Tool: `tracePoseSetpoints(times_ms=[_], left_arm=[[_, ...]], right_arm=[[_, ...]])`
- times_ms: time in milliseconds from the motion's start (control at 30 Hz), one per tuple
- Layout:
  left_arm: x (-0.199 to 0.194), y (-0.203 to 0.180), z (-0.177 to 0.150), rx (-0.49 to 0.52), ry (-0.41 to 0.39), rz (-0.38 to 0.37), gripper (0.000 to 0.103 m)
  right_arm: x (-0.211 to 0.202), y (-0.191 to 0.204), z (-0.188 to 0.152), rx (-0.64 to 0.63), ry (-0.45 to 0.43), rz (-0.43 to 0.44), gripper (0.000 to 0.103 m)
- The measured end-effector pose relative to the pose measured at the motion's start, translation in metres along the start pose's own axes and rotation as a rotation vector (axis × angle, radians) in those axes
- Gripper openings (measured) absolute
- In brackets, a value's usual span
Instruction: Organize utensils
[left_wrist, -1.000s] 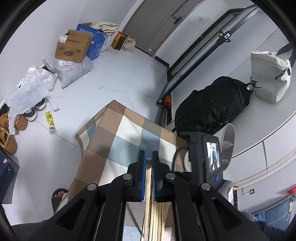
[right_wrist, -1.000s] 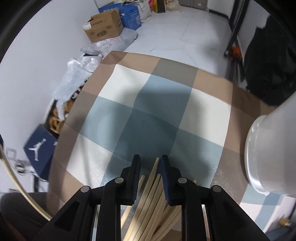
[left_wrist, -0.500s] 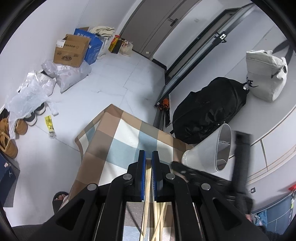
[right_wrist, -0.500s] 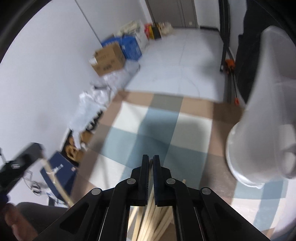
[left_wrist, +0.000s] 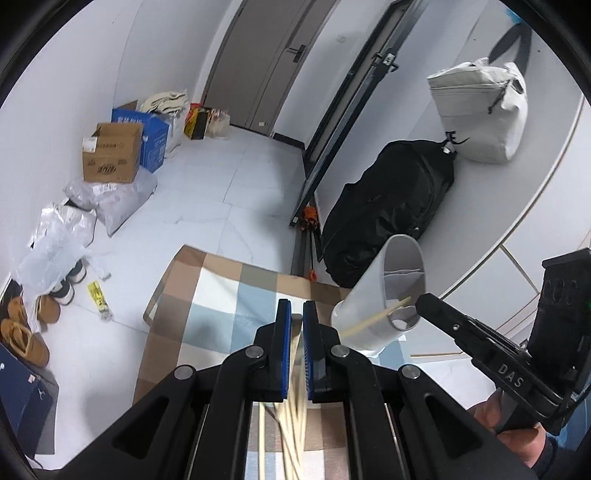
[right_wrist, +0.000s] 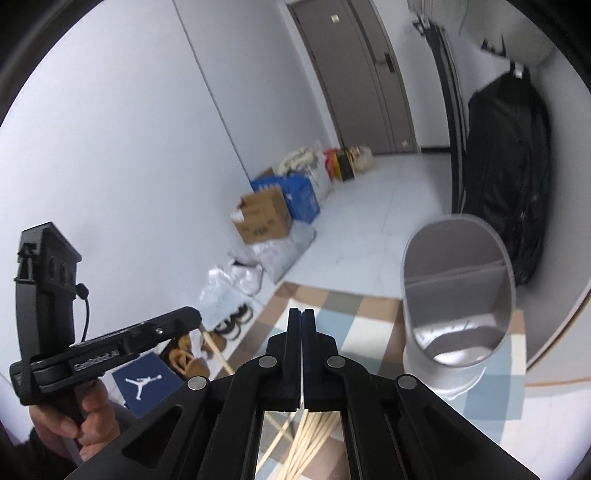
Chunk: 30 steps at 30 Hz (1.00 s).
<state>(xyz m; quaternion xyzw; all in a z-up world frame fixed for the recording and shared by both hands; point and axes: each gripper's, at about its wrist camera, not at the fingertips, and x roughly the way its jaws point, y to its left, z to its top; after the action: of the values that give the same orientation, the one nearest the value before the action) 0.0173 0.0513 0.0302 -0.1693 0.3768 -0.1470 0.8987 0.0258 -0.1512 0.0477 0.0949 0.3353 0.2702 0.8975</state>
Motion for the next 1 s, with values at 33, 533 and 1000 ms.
tracePoseSetpoints(times_ms=[33,533,1000], left_arm=[[-0.001,-0.004,0.002,0.008,-0.003,0.001,0.002],[0.005,-0.001,0.003,0.023,-0.030,0.014,0.002],[-0.009,0.039,0.012,-0.075,-0.076,-0.066,0.002]], right_arm=[[-0.003,0.000,0.001,-0.011,-0.006,0.004,0.000],[0.054,-0.049,-0.062,0.120,0.301,0.028,0.003],[0.183,0.019,-0.048,-0.303,0.553,-0.023,0.033]])
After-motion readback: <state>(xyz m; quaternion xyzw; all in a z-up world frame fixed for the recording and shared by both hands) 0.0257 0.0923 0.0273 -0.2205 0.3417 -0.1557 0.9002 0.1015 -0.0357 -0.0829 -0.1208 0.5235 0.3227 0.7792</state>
